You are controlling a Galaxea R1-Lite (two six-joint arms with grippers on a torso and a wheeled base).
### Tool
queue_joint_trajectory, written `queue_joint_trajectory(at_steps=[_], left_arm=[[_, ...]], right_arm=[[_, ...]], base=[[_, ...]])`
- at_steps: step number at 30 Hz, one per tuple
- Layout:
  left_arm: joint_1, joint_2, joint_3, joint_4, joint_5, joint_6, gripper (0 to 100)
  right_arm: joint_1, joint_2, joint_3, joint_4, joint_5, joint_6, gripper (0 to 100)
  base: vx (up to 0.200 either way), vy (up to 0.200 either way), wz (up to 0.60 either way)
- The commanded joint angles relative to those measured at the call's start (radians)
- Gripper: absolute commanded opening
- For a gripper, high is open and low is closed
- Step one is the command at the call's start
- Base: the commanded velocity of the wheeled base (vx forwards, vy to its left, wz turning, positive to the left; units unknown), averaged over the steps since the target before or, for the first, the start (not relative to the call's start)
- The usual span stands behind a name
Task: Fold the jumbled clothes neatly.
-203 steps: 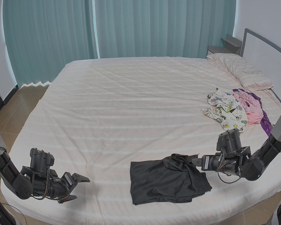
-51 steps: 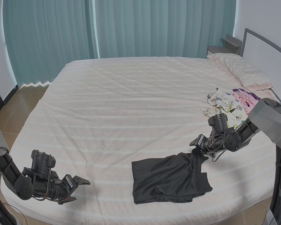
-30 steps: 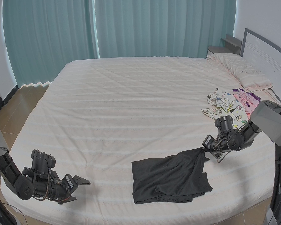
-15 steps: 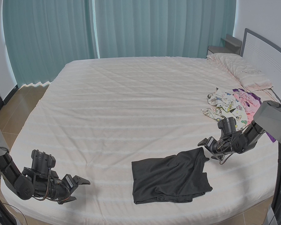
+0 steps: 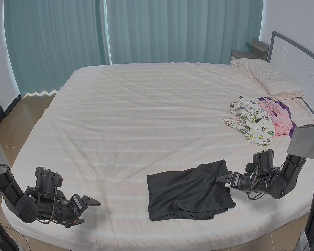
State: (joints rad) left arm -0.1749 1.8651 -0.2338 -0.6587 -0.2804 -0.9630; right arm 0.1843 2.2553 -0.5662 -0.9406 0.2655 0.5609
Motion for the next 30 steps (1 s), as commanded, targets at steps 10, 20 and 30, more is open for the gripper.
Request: queue_joint_trajectory(at_steps=[10,20,30], left_arm=[[0.000,0.003,0.001,-0.001,0.001,0.000,100],[-0.002,0.009,0.001,-0.001,0.001,0.003,100],[0.000,0.009,0.001,-0.001,0.001,0.010,100]], right_arm=[[0.055,0.021,0.046,-0.015,0.017,-0.025,100],[0.063,0.029,0.058,-0.013,0.009,-0.053,0],[0.029,-0.037,0.150,-0.015,0.006,-0.114,0]], base=[[0.000,0.000,0.00],[0.000,0.000,0.00],[0.000,0.000,0.00]])
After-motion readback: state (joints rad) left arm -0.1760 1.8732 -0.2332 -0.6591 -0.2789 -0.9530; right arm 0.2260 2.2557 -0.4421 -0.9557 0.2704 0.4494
